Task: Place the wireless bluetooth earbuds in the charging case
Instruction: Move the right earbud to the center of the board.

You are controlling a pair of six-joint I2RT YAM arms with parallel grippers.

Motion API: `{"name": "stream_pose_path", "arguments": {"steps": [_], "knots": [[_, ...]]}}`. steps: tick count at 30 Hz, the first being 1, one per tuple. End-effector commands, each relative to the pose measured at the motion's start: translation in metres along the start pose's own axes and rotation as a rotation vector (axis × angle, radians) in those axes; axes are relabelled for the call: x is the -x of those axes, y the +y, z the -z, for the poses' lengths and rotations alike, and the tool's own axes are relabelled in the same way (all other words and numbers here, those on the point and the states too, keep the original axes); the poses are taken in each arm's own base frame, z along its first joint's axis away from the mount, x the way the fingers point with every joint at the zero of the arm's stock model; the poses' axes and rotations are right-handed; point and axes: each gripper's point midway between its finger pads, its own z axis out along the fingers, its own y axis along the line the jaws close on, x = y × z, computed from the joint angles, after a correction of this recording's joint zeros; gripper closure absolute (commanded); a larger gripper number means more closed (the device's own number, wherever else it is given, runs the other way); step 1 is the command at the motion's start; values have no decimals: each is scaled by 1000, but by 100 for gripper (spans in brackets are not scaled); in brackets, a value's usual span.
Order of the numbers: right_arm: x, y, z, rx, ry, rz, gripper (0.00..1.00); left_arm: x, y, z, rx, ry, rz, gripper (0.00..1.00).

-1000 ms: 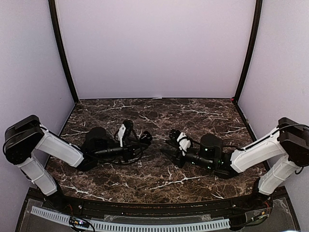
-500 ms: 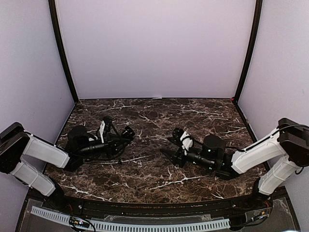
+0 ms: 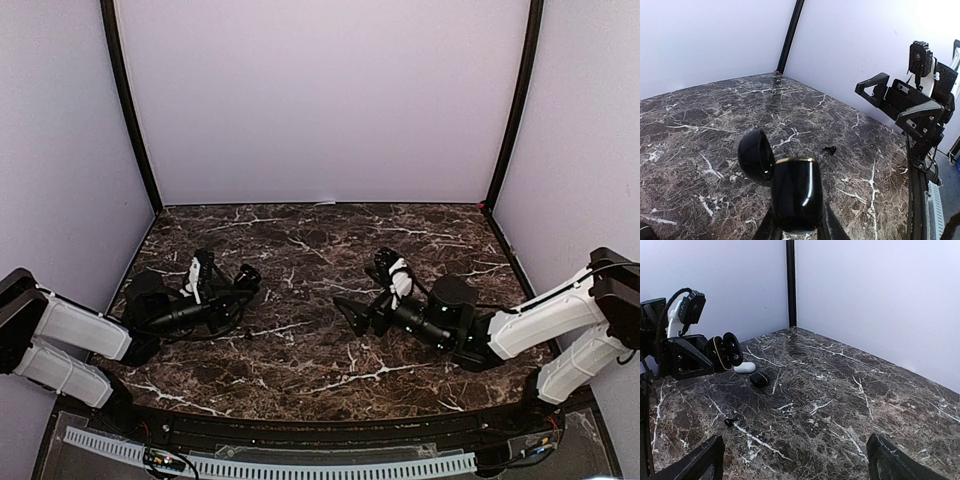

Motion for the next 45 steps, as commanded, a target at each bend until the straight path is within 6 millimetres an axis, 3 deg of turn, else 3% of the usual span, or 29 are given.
{"name": "stream_pose_path", "arguments": {"steps": [1, 6, 19, 31, 38, 45], "knots": [[0, 0, 10, 6, -25, -62, 1, 13, 4, 5, 31, -55, -33, 80], [-11, -14, 11, -79, 25, -73, 1, 14, 11, 9, 79, -64, -36, 80], [-43, 16, 5, 63, 153, -28, 1, 17, 15, 14, 113, -102, -65, 80], [-71, 50, 8, 128, 189, -18, 3, 20, 34, 23, 189, -124, -8, 81], [-90, 62, 5, 150, 226, -64, 1, 22, 32, 25, 180, -126, -22, 81], [-95, 77, 2, 200, 238, -32, 2, 24, 29, 26, 174, -135, -24, 81]]}}
